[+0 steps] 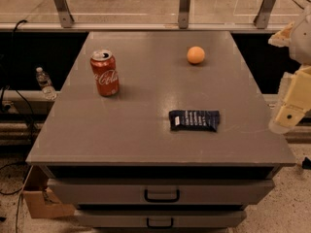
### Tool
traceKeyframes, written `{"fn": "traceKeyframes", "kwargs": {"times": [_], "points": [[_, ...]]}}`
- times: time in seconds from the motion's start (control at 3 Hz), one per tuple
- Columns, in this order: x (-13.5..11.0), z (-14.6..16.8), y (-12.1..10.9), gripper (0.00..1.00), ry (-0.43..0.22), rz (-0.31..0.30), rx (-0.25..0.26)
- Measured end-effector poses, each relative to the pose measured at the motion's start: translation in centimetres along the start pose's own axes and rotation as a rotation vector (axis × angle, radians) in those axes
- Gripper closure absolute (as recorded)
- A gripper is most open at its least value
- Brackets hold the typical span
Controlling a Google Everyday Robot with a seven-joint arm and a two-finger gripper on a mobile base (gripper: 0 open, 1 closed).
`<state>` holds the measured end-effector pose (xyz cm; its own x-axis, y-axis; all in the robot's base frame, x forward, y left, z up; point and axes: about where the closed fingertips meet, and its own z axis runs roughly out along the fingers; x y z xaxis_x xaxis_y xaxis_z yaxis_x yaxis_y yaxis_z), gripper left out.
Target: Move rxbar blueberry near coke can
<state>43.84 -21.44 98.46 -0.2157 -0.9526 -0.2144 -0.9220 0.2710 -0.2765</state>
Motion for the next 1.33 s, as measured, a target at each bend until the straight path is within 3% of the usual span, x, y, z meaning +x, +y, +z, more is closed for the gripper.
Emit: {"fn": "traceKeyframes", "kwargs": {"times": [0.67, 1.33], "points": [[-1.3, 1.7, -0.3, 0.0, 0.013, -0.035, -0.021], [-4.0, 9.0, -0.1, 0.0, 0.077, -0.099, -0.117]]}}
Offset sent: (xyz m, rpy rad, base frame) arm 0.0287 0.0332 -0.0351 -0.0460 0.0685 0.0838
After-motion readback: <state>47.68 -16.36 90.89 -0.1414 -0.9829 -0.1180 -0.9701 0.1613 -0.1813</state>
